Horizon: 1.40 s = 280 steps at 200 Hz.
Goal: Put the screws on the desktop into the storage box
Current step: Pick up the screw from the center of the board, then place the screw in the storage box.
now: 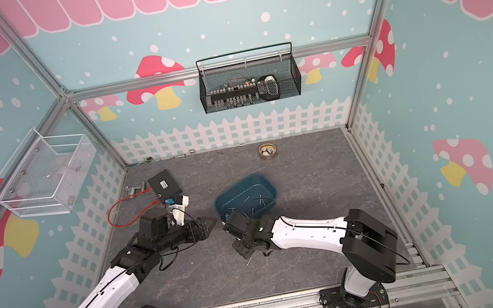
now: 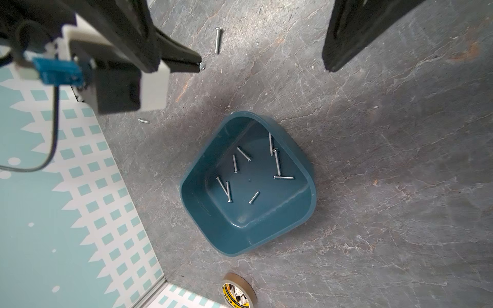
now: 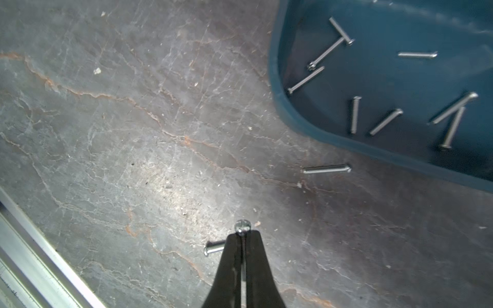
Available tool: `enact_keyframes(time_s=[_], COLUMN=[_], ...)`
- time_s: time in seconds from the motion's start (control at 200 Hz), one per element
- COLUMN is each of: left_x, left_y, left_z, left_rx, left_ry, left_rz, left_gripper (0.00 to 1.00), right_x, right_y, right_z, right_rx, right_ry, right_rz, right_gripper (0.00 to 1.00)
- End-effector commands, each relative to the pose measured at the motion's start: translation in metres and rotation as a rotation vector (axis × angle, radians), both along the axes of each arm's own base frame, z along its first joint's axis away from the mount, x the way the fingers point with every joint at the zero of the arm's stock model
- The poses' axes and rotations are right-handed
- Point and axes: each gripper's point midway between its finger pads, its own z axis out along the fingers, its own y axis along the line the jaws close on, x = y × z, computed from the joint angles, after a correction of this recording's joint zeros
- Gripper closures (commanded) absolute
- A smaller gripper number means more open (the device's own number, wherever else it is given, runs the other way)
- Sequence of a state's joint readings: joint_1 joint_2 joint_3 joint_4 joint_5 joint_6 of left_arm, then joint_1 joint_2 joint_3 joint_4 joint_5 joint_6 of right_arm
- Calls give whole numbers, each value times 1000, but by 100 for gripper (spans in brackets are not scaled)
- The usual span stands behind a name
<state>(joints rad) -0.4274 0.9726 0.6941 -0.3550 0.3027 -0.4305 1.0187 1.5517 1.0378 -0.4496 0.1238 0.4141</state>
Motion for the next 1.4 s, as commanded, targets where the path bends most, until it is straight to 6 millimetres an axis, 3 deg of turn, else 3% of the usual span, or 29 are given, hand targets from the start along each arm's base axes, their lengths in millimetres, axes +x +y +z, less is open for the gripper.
enact_keyframes(time_s=[0.0,0.36,0.656,0.911,1.016,1.151,1.266,1.396], left_x=[-2,-4,-4,-4,-5,-5,-5,-7], left_y=[3,-2,-4,-3,-4,-6,-6,-12], left_z=[-3,-7,-6,-5,-6,-8,-9,-10], left_rx=[4,-7,-12,-10,-7,-4,-3,-2], left_ry=[-2,12,9,5,6,12,14,15], left_rz=[1,-26,-37,-37,-44,-55,-59,-84], left_gripper=[1,1,2,1,1,1,1,2], right_x=[14,85,141,166,170,170,164,151], right_y=[-19,-40,-27,-18,-21,-26,-33,-42], right_z=[8,34,38,41,43,48,55,65], right_rx=[-21,-31,-25,-16,-15,-11,0,13], right_ry=[-29,-121,-156,-173,-177,-185,-192,-190], right_rz=[-16,-79,-82,-72,-79,-84,-86,-69], right_gripper=[100,100,100,100,91,71,55,45])
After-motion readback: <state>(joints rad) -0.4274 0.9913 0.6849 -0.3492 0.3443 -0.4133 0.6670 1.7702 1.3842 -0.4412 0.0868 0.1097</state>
